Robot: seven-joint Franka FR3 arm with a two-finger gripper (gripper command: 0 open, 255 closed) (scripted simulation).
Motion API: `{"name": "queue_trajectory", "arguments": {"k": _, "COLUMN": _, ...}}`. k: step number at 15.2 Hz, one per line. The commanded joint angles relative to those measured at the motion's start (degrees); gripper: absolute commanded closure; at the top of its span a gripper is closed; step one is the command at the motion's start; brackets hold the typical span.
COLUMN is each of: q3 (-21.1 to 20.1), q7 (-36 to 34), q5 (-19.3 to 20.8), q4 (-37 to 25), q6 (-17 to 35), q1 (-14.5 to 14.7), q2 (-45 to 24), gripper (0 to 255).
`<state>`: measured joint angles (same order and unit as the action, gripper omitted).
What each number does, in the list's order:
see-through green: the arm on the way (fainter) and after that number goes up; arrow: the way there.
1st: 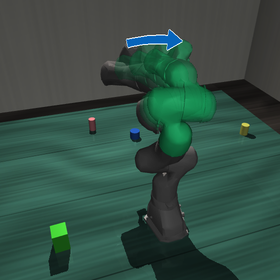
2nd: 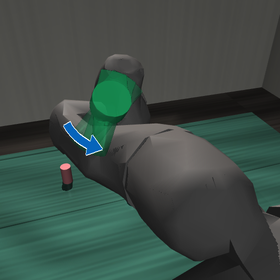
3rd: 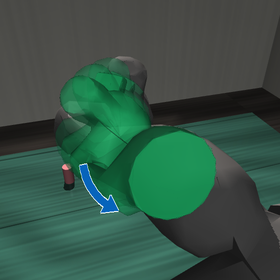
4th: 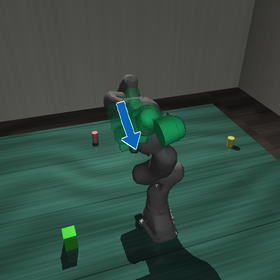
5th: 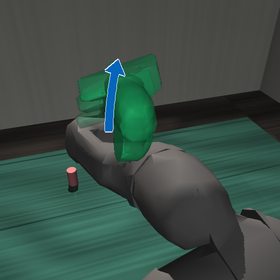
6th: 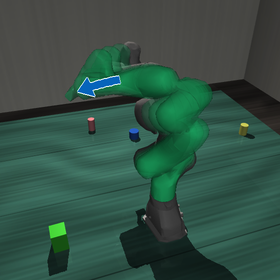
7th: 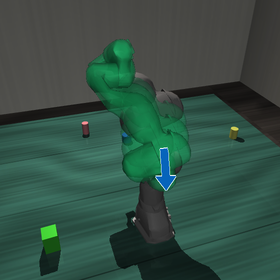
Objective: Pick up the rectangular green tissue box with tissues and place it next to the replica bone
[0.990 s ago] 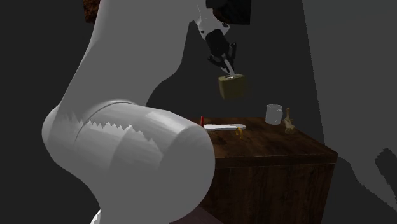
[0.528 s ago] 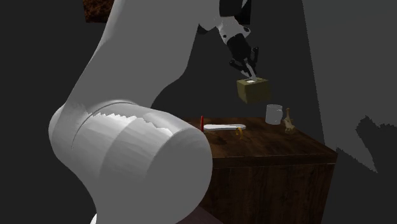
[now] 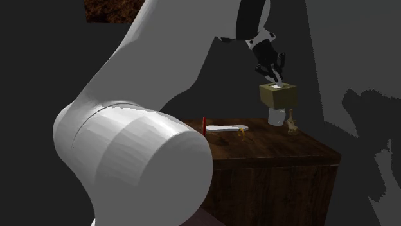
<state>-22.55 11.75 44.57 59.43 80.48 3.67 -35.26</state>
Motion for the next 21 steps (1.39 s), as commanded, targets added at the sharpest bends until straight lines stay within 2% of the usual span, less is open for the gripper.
{"name": "queue_trajectory", "arguments": {"k": 1, "q3": 0.3, "q7": 0.9, "q5": 0.2, "q4": 0.3, "q6": 1.4, "q1": -1.2, "q2": -0.4, "gripper": 255}}
{"name": "queue_trajectory", "arguments": {"k": 10, "q3": 0.1, "q7": -3.0, "q5": -0.1, "q4": 8.1, "q6": 7.2, "q1": -2.9, "q2": 0.3, "gripper": 255}}
{"name": "queue_trajectory", "arguments": {"k": 21, "q3": 0.3, "q7": -7.0, "q5": 0.5, "q4": 14.6, "q6": 13.3, "q1": -4.1, "q2": -0.8, "gripper": 255}}
